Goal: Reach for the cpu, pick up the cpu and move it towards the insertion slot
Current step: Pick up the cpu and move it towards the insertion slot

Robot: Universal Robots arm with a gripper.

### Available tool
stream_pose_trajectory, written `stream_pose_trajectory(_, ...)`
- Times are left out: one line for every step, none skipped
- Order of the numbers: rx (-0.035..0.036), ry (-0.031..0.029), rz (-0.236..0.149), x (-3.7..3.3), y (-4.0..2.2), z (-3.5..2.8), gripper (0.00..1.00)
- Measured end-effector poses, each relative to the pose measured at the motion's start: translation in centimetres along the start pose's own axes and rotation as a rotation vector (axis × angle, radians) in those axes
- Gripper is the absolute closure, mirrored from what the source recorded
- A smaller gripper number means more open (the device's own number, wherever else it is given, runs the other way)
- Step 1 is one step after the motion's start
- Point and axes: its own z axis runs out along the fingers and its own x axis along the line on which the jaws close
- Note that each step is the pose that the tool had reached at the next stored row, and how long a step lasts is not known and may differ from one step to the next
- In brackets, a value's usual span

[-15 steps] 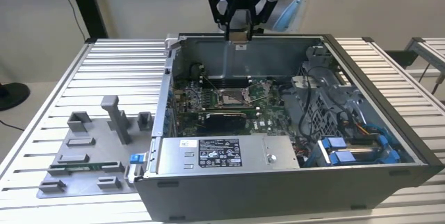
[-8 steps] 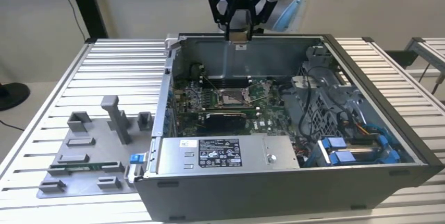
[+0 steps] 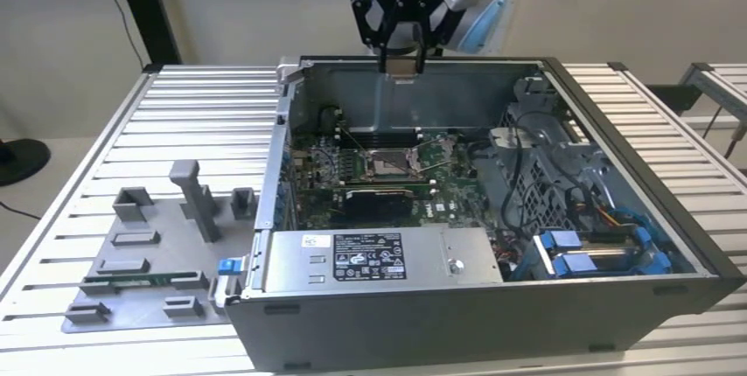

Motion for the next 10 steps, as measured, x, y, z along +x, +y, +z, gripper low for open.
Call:
stream_pose_trajectory(0.0000, 0.0001, 0.002, -0.03, 0.00, 0.05, 1.00)
stream_pose_trajectory(0.0000, 0.0001, 0.003, -0.02, 0.00, 0.05, 1.00)
stream_pose_trajectory(0.0001, 0.0001, 0.003, -0.03, 0.00, 0.05, 1.00)
stream_pose_trajectory(0.0000, 0.0000, 0.004, -0.03, 0.00, 0.05, 1.00)
stream_pose_trajectory(0.0000, 0.0000, 0.004, -0.03, 0.00, 0.05, 1.00)
stream_pose_trajectory(0.0000, -0.0001, 0.004, -0.03, 0.00, 0.05, 1.00)
stream_pose_trajectory(0.0000, -0.0001, 0.005, -0.03, 0.00, 0.05, 1.00)
stream_pose_trajectory(0.0000, -0.0001, 0.005, -0.03, 0.00, 0.05, 1.00)
stream_pose_trajectory(0.0000, -0.0001, 0.005, -0.03, 0.00, 0.05, 1.00)
stream_pose_trajectory(-0.0001, -0.0002, 0.006, -0.03, 0.00, 0.05, 1.00)
